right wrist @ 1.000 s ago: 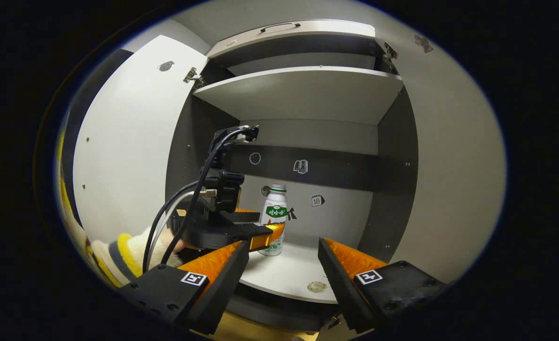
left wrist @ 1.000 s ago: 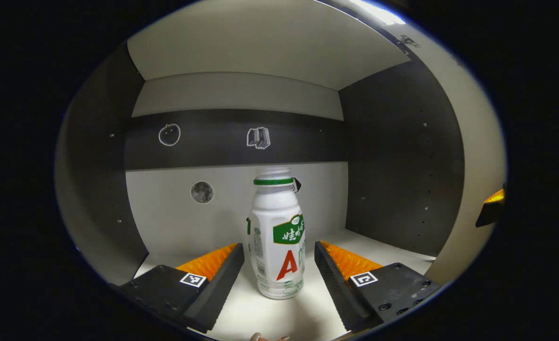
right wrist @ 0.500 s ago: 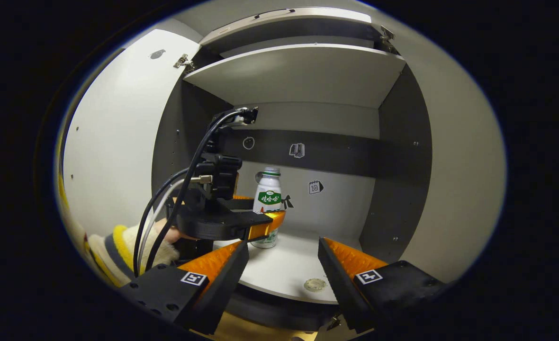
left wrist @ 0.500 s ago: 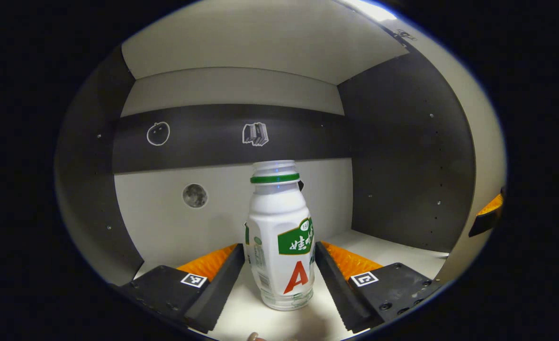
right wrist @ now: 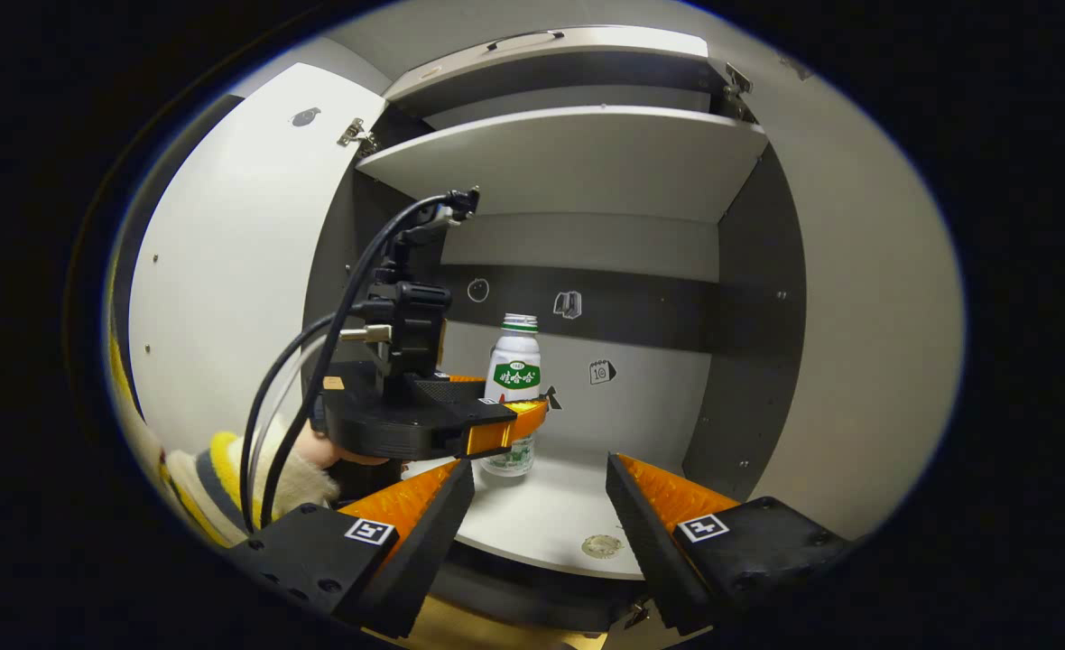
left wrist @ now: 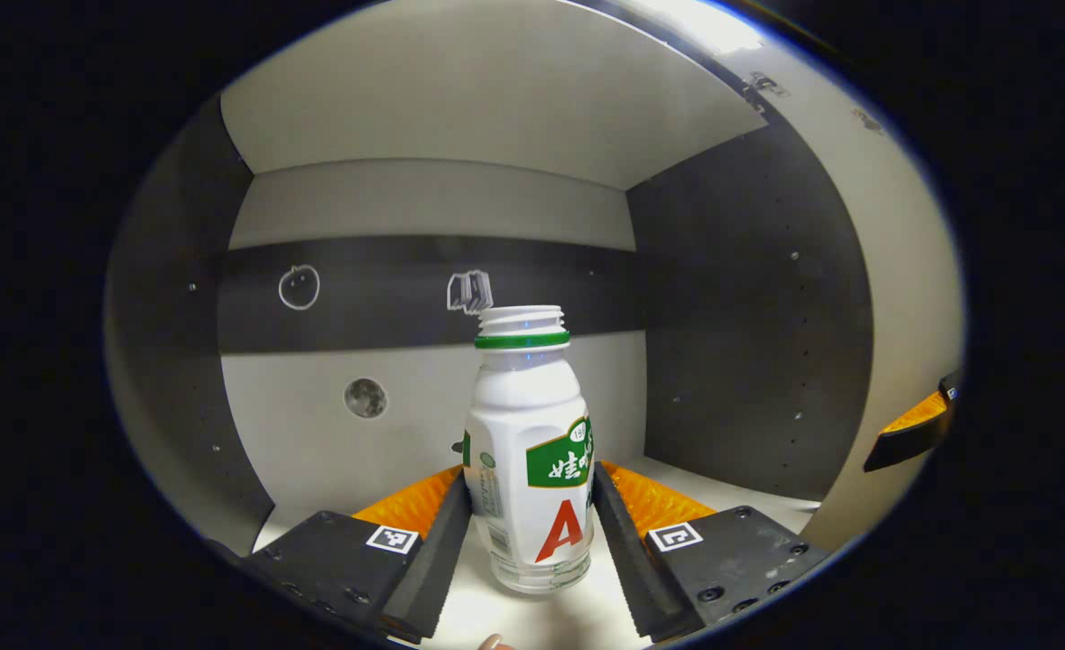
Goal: Grasp the bottle in the cabinet with the left hand and place it on the coaster, then close the right door with the right hand and the left door with the left hand.
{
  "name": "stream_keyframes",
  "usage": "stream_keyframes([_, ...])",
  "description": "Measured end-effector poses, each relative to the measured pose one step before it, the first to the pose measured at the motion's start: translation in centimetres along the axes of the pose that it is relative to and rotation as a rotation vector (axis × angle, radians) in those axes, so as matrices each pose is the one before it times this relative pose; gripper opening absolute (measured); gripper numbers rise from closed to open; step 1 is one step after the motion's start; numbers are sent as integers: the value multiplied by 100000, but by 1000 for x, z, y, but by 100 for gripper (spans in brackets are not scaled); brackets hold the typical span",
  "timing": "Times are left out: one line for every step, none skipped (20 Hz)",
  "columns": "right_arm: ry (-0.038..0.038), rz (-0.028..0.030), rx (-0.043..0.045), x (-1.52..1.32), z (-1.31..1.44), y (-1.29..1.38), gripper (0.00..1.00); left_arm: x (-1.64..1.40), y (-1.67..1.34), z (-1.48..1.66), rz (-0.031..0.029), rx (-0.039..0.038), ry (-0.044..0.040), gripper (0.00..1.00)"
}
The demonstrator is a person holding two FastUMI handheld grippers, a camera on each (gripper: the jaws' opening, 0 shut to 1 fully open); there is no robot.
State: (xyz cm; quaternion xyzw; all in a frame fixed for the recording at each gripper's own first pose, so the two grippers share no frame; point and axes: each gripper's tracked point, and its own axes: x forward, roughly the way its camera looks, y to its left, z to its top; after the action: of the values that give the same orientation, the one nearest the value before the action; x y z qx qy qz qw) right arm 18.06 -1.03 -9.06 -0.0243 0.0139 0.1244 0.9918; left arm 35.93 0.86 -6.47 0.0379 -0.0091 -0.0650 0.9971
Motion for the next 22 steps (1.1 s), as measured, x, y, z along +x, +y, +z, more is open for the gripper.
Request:
stream_keyframes([-700, 30, -133, -460, 464, 262, 98, -903, -109, 811, 125, 55, -1027, 78])
stream_keyframes([-543, 4, 91, -550, 483, 291, 98, -1073, -97, 822, 441, 100, -1157, 78])
stream_keyframes([-840, 57, 230, -520, 551, 328, 98, -1131, -81, 743, 234, 33, -780, 78])
stream_keyframes([-930, 174, 140, -611, 604, 349, 98, -1190, -93, 670, 326, -41, -923, 78])
stream_keyframes([-1195, -243, -49, -625, 670, 369, 98, -1131, -187, 723, 321, -124, -927, 78])
stream_keyframes([-1361, -189, -265, -653, 797, 329, 98, -1062, -80, 513, 112, -201, -526, 78])
stream_keyframes([-1145, -347, -555, -623, 625, 300, 98, -1172, -130, 482, 184, -283, -506, 78])
stream_keyframes([-899, -793, -823, -674, 586, 250, 98, -1017, -157, 363, -153, -341, -403, 78])
stream_keyframes([-610, -848, -757, -619, 455, 133, 98, -1028, -209, 393, -336, -338, -357, 78])
stream_keyframes([-355, -651, -507, -675, 442, 221, 97, -1065, -216, 230, -194, -249, -381, 78])
stream_keyframes([-534, -905, -261, -619, 356, 199, 98, -1021, -316, 204, -422, 25, -195, 78])
stream_keyframes([-645, -1109, 154, -619, 445, 192, 97, -993, -278, 33, -459, 133, 85, 78])
stream_keyframes([-224, -983, 530, -674, 301, 310, 97, -1017, -306, 120, -431, 196, 89, 78])
stream_keyframes([68, -569, 739, -579, 210, 375, 97, -993, -338, -43, -861, 188, 288, 78])
stream_keyframes([231, -570, 589, -741, 157, 453, 97, -1051, -367, 94, -727, -14, -135, 78])
stream_keyframes([212, -1062, -125, -666, 105, 294, 98, -1098, -411, 5, -907, -134, 18, 78])
stream_keyframes([-52, -1888, -694, -628, 164, 41, 97, -902, -322, -55, -1073, -250, 286, 78])
stream_keyframes([-129, -2393, -869, -818, 215, -35, 97, -800, -44, -281, -814, -399, 84, 78])
stream_keyframes([-354, -1804, -506, -817, 264, 57, 97, -1001, -293, -179, -702, -196, 357, 78])
stream_keyframes([-392, -1932, -28, -850, 320, 19, 98, -1040, -352, -199, -1006, -377, 36, 78])
stream_keyframes([-576, -1935, 204, -807, 319, -99, 98, -990, -502, -156, -1349, -630, -188, 78])
stream_keyframes([-95, -1988, 54, -899, 194, -121, 97, -937, -619, -355, -1690, -710, 68, 78])
